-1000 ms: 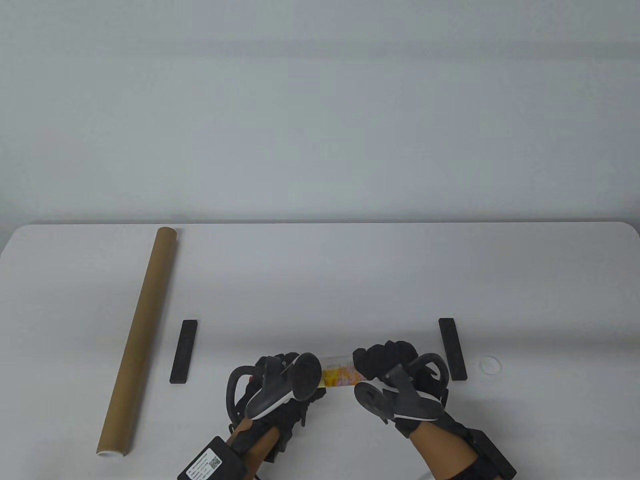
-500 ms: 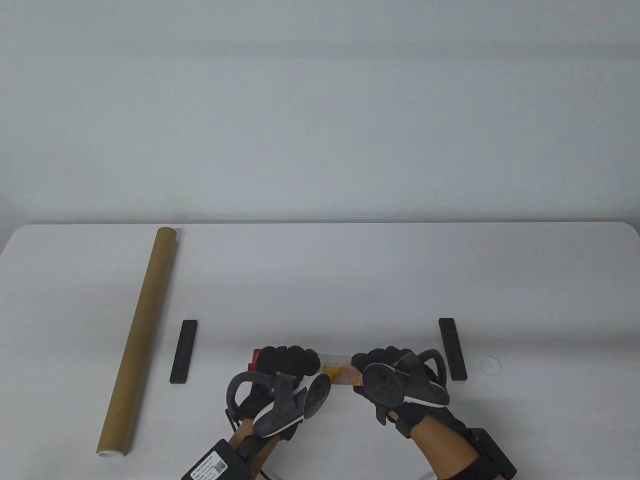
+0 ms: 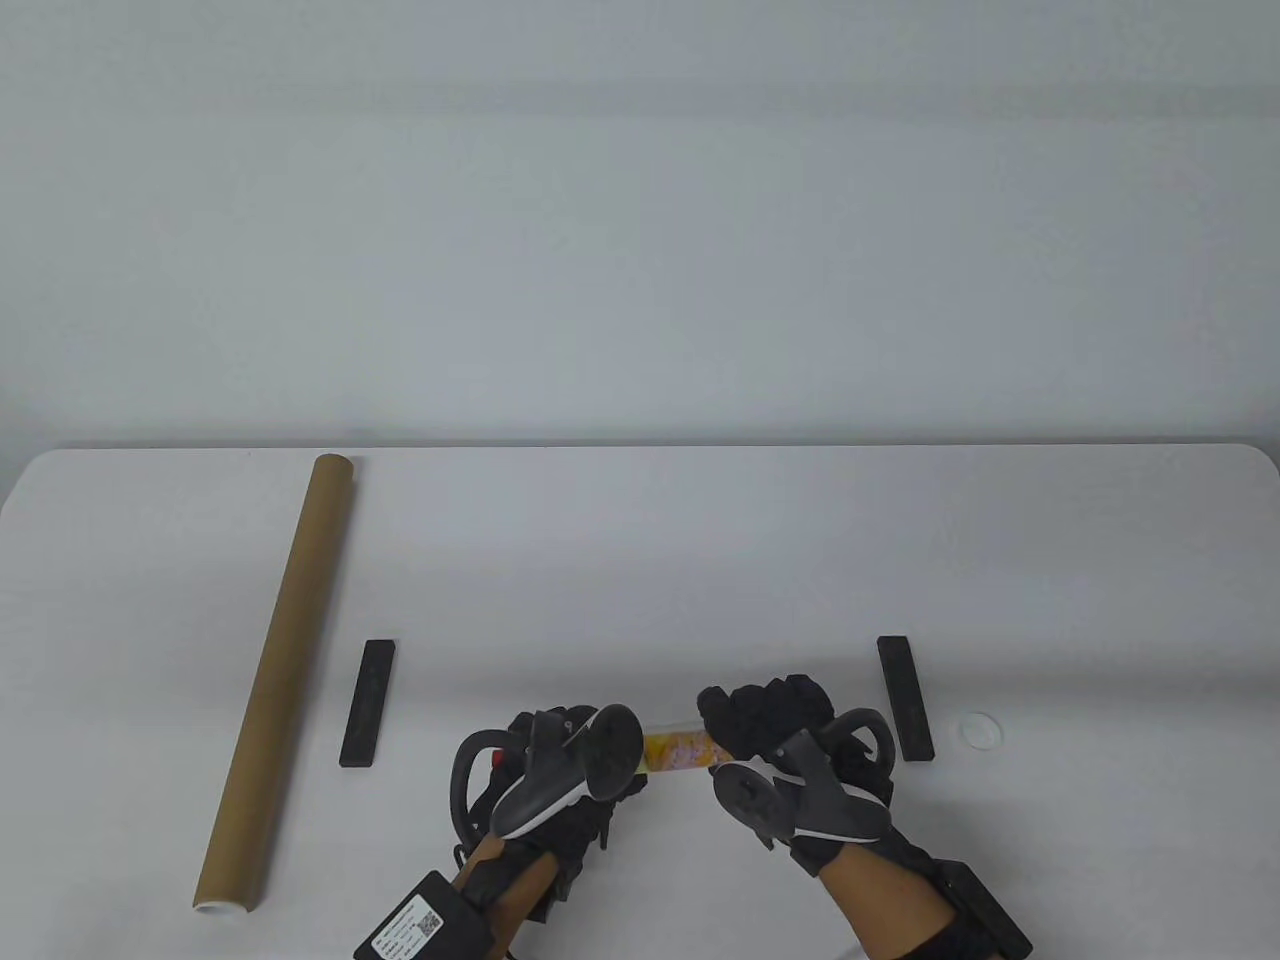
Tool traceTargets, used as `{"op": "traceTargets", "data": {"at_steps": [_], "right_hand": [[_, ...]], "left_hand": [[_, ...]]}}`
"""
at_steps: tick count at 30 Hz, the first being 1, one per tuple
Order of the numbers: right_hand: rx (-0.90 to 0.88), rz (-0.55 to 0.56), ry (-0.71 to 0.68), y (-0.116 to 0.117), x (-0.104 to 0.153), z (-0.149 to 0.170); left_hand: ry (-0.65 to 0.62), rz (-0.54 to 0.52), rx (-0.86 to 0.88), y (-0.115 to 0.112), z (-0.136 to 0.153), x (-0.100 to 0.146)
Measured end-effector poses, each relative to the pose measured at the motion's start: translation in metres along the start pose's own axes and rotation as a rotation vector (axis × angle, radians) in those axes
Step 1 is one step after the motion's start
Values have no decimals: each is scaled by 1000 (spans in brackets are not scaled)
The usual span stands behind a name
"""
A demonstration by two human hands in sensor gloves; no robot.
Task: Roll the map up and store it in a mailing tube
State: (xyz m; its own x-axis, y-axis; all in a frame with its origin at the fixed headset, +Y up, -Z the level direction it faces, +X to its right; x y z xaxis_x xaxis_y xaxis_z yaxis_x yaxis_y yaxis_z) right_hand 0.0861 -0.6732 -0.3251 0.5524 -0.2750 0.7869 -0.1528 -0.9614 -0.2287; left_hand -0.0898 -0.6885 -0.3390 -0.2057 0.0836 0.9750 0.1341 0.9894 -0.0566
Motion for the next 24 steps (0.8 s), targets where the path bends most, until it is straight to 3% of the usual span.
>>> {"op": "traceTargets", "data": {"at_steps": [6, 24], "right_hand": [[18, -23, -1, 1, -2, -1], [-214, -113, 73, 5, -5, 18]], "left_hand": [[-21, 39, 33, -4, 2, -3], [8, -340, -258, 13, -18, 16]]}}
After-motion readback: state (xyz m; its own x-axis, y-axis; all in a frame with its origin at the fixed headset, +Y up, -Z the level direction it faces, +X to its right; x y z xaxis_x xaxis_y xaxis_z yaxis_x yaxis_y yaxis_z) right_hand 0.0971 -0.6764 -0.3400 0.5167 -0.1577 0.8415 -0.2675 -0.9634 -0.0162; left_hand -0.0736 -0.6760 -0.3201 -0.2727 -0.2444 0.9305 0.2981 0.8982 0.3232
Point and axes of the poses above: the tracker on the back of each hand, its own z axis roughly to the little-finger side, its own x axis roughly from the fingertips to the wrist, y = z × x, the point moved 2 cm from there along -x, roughly from the wrist to the fingertips, and after that the axes turned 12 degrees about -x, right-handed, at the moved point
